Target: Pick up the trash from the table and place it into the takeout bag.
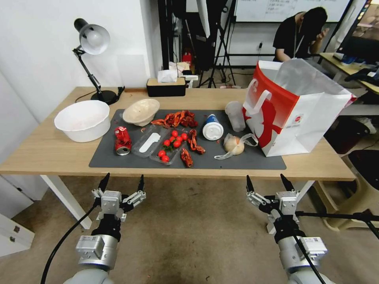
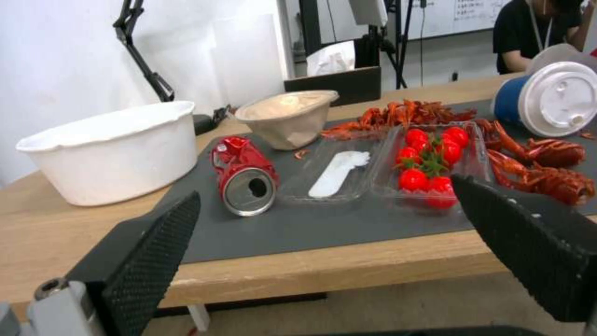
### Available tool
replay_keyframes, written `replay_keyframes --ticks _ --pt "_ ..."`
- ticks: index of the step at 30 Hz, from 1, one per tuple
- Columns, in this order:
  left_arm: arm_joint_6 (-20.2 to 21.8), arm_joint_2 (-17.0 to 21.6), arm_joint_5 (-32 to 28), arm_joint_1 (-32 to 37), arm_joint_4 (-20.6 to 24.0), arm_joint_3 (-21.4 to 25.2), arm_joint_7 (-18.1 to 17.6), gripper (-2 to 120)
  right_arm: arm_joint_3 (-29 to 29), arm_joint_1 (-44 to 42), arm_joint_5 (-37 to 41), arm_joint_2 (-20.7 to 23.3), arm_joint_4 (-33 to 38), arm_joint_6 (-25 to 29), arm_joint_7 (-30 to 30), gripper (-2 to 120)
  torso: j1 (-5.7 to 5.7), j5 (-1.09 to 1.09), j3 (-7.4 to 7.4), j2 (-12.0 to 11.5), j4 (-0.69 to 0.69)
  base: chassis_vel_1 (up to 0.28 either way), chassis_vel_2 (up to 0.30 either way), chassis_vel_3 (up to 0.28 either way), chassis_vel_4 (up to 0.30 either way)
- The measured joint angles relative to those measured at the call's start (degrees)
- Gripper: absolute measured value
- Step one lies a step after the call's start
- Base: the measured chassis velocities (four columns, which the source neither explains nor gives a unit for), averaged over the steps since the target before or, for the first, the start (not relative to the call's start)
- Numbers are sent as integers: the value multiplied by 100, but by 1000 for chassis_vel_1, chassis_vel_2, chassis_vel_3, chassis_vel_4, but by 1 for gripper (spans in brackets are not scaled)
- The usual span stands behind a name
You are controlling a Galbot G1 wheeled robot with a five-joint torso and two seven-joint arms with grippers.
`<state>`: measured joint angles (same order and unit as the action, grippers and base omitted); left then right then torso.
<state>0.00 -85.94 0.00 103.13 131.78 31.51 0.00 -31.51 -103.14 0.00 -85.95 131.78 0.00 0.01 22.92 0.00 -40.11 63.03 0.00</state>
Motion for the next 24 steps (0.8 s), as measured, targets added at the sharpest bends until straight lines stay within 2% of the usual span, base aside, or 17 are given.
replay_keyframes --ticks 24 --pt "0 0 0 0 0 0 0 100 0 0 0 0 0 0 0 100 0 0 0 0 0 0 0 0 0"
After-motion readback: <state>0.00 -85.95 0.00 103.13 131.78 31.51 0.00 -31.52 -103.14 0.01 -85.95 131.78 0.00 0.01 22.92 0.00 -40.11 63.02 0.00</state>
